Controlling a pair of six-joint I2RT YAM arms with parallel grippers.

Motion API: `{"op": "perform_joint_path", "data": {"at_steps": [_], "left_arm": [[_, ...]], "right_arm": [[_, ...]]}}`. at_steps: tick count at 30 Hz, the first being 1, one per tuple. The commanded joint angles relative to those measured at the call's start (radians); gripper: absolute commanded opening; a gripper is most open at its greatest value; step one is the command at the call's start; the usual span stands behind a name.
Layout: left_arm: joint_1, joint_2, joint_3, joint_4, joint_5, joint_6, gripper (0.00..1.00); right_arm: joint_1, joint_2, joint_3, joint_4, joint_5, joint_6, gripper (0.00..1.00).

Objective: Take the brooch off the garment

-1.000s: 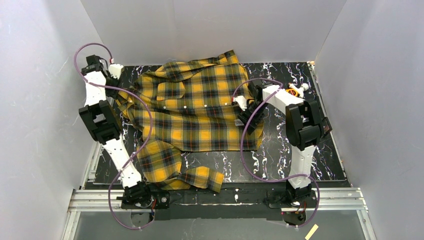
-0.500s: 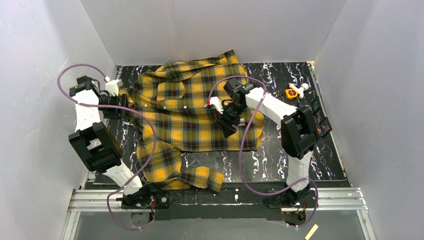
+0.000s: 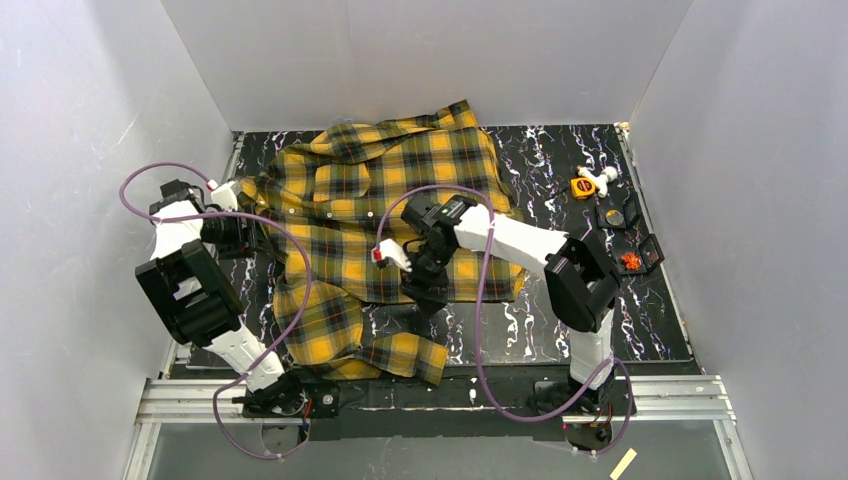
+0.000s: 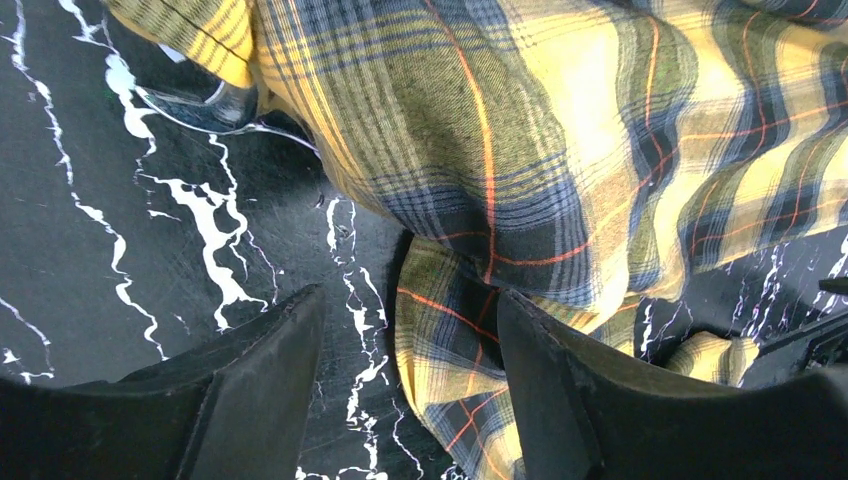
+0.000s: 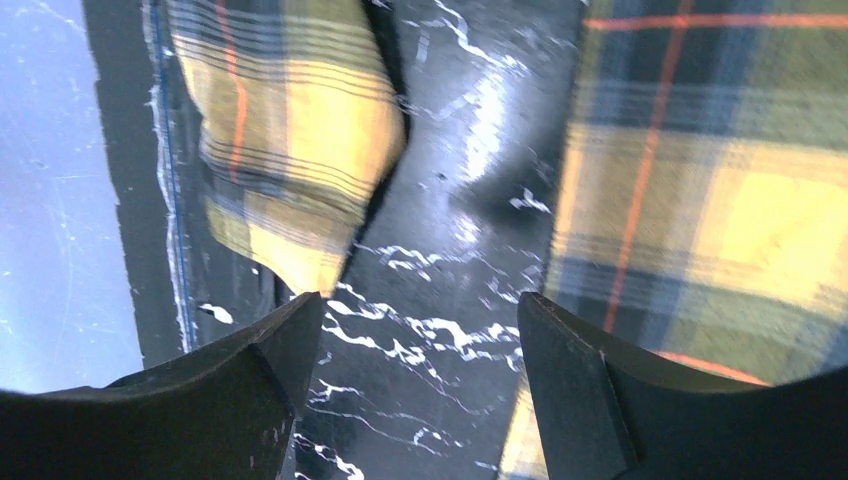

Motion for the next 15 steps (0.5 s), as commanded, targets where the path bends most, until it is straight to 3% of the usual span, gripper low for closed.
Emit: {"op": "perform_joint_path", "data": {"at_steps": [1,8,15], "left_arm": [[0.002,-0.01,-0.063,0.037,0.021,-0.018,0.63],[-0.01,-0.007,-0.144,0.124,0.096,-0.088,0.66],[-0.122,-0.06,-0.159,0.217,0.091,-0.144,0.44]], "right_arm": [[0.068,-0.018,0.005,0.032,-0.075,0.01,0.81],[0.113,-0.026,-0.015,0.066,-0.095,0.012,0.82],[0.064,0.005,0.019,0.179,-0.056,0.142,0.78]]}}
